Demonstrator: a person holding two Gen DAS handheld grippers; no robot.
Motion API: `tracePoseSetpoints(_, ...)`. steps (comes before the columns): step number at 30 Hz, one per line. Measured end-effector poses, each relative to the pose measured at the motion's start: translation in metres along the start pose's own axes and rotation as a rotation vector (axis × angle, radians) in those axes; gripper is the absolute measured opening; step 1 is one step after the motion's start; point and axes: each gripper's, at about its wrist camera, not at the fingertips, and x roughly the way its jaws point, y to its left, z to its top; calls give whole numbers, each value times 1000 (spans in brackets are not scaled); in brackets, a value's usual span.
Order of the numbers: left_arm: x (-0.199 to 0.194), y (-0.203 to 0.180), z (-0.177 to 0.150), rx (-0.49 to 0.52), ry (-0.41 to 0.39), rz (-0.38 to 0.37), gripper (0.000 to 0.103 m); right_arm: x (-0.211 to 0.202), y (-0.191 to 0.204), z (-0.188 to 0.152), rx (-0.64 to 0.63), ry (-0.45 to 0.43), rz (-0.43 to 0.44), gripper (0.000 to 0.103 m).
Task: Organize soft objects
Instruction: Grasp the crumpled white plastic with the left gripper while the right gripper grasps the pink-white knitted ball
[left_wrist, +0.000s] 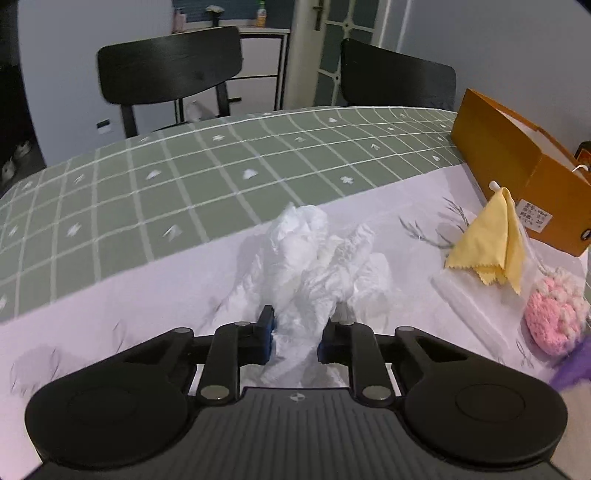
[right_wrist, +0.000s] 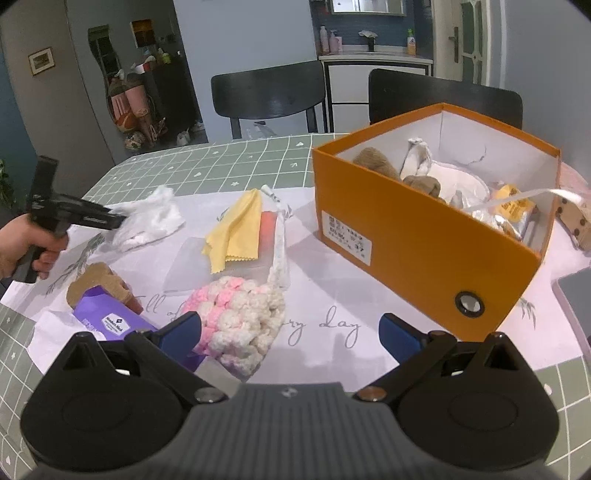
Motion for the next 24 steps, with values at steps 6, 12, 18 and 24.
tracePoseSetpoints(6, -37, 16, -37, -24, 8, -8, 23, 15, 2, 15, -36, 20, -15, 100)
tracePoseSetpoints(12, -71, 21, -74, -22, 22, -6, 23, 53, 4, 32, 10, 137, 46, 100)
tracePoseSetpoints(18, -96, 11, -105, 13, 39, -17, 23, 92, 20, 37, 24, 299, 103, 85)
tracePoseSetpoints(24, -113, 0, -126, 41, 57, -30, 24, 109, 31, 37, 44, 359, 86, 66)
